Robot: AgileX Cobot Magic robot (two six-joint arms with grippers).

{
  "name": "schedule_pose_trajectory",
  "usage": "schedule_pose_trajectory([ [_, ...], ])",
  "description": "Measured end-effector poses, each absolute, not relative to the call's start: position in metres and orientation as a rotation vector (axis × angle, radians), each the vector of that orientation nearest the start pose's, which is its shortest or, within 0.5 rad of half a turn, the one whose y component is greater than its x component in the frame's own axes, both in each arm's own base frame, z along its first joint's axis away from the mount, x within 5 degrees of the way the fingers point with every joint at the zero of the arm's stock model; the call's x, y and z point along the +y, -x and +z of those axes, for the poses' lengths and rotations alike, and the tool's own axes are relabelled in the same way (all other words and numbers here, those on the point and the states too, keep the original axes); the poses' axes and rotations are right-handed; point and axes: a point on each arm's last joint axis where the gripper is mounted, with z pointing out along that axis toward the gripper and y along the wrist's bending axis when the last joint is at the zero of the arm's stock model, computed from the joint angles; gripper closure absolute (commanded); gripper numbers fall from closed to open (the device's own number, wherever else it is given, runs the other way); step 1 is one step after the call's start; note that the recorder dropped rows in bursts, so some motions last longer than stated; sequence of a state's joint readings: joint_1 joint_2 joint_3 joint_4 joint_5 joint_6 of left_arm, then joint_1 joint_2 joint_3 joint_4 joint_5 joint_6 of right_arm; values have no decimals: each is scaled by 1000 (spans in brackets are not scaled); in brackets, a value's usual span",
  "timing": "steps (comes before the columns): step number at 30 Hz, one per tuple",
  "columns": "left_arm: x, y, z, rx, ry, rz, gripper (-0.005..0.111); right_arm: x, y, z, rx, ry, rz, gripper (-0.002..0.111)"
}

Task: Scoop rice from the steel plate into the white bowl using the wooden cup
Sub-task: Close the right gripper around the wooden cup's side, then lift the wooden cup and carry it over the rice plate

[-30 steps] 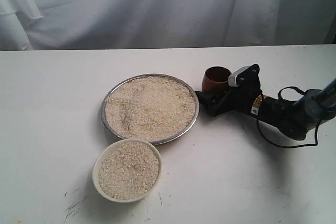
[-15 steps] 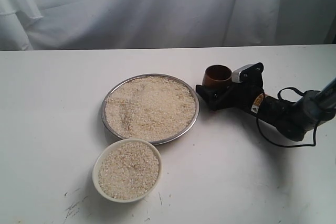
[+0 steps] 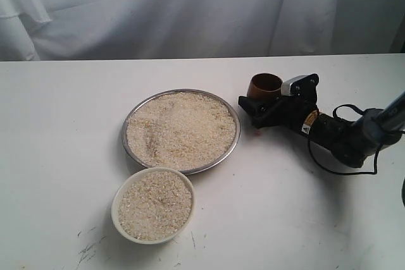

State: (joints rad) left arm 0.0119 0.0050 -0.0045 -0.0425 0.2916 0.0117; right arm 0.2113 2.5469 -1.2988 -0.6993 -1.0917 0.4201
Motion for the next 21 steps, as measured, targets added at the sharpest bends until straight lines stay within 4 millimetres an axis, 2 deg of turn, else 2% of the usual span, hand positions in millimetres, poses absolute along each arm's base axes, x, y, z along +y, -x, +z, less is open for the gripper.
schedule_pose_trajectory([
  [5, 0, -55, 188, 1775, 28, -23, 107, 144, -429, 25, 1746, 593, 793, 108],
  [10, 0, -55, 188, 1775, 28, -23, 107, 144, -427, 51, 1821, 763, 770, 108],
  [11, 0, -55, 188, 1775, 28, -23, 107, 146, -426, 75, 1793, 857, 747, 108],
  [12, 0, -55, 188, 1775, 28, -23, 107, 146, -425, 86, 1781, 887, 739, 108],
  [13, 0, -55, 188, 1775, 28, -23, 107, 147, -423, 112, 1774, 924, 731, 108],
  [15, 0, -55, 188, 1775, 28, -23, 107, 148, -418, 144, 1808, 921, 756, 108],
  [18, 0, -55, 188, 1775, 28, -23, 107, 151, -407, 168, 1842, 1011, 745, 108],
  [21, 0, -55, 188, 1775, 28, -23, 107, 161, -395, 192, 1858, 1103, 654, 108],
])
